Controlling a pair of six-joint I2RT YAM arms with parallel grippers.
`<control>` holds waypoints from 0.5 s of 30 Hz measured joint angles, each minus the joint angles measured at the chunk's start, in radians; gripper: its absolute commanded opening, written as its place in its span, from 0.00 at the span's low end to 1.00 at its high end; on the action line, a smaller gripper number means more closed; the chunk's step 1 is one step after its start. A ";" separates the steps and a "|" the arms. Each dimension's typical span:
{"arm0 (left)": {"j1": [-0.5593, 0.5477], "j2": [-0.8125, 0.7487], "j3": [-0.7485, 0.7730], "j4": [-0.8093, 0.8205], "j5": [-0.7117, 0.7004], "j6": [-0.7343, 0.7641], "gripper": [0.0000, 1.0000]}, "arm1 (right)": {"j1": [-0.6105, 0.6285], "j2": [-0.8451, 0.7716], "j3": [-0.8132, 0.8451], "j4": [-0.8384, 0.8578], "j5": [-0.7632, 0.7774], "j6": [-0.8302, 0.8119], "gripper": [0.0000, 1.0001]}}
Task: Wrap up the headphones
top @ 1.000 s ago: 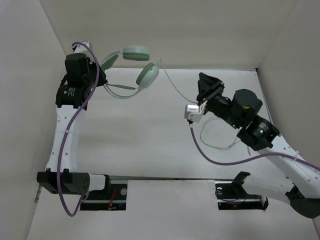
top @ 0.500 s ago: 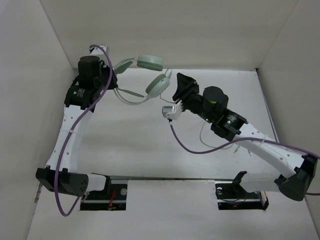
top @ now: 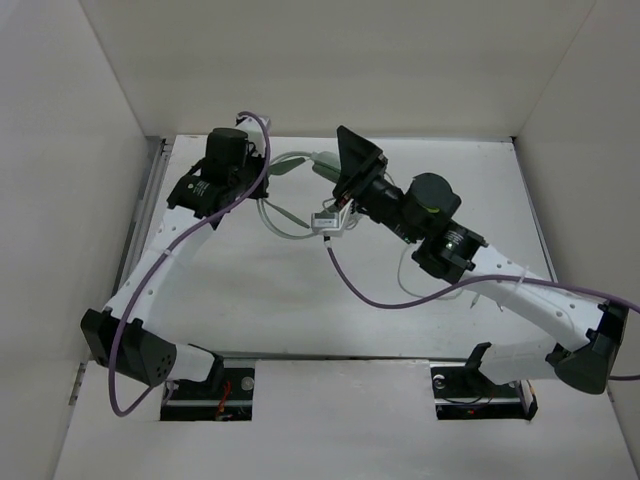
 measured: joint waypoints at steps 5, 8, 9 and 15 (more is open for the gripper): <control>-0.044 0.028 -0.002 0.001 0.002 0.009 0.00 | 0.053 0.000 0.020 0.005 -0.020 -0.004 0.00; -0.049 0.047 0.003 0.002 0.005 0.009 0.00 | 0.095 -0.001 0.020 -0.018 -0.029 -0.001 0.00; -0.049 0.053 0.007 0.001 0.005 0.010 0.00 | 0.104 -0.001 0.020 -0.027 -0.034 0.001 0.00; -0.069 0.049 0.013 0.002 0.004 0.018 0.00 | 0.054 -0.001 0.020 -0.046 -0.058 0.009 0.00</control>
